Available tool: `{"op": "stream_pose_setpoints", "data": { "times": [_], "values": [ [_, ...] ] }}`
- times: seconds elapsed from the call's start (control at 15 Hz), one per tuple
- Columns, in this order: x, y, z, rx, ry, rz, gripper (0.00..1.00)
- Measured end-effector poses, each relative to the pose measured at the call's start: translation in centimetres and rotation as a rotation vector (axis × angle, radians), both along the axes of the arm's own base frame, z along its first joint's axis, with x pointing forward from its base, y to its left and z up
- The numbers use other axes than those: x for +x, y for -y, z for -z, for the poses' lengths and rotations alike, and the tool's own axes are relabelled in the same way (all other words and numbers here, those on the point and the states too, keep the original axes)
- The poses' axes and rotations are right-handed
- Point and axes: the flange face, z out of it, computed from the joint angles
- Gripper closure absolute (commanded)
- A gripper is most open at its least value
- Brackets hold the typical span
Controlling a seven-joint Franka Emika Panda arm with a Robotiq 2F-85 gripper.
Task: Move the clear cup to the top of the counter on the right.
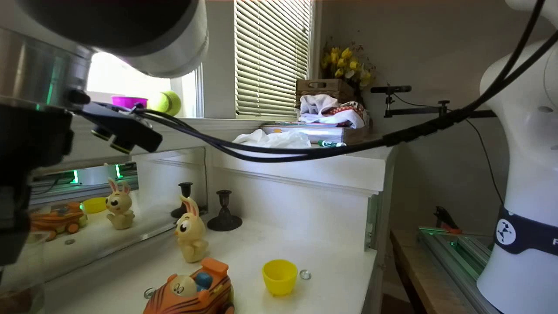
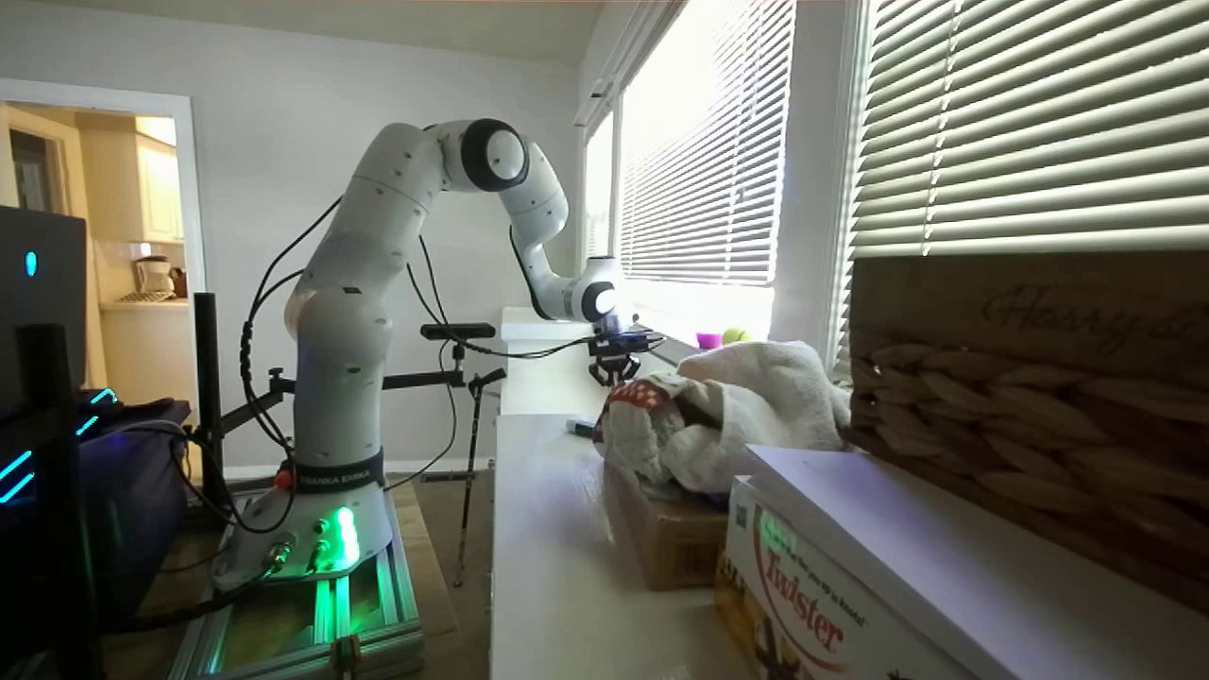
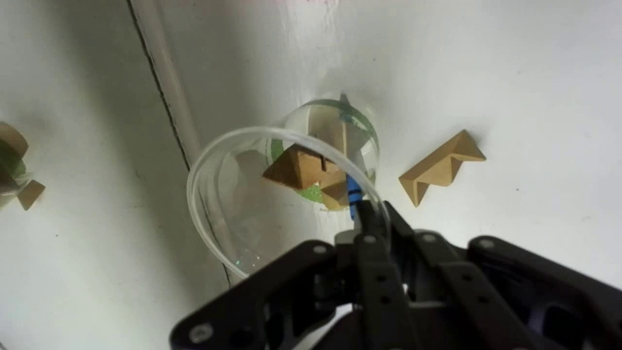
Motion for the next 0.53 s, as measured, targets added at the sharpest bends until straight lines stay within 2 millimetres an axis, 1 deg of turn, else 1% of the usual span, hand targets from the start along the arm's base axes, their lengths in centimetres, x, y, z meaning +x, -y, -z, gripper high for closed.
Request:
{"op": "stream_pose_setpoints", "data": {
  "times": [0.27,0.53],
  "values": [
    [-1.7,-2.8,-4.1,-0.025,0.034,0.135,0.99],
    [-4.8,-6.8,-7.9,0.018,0.028,0.277,0.99]
  ]
}}
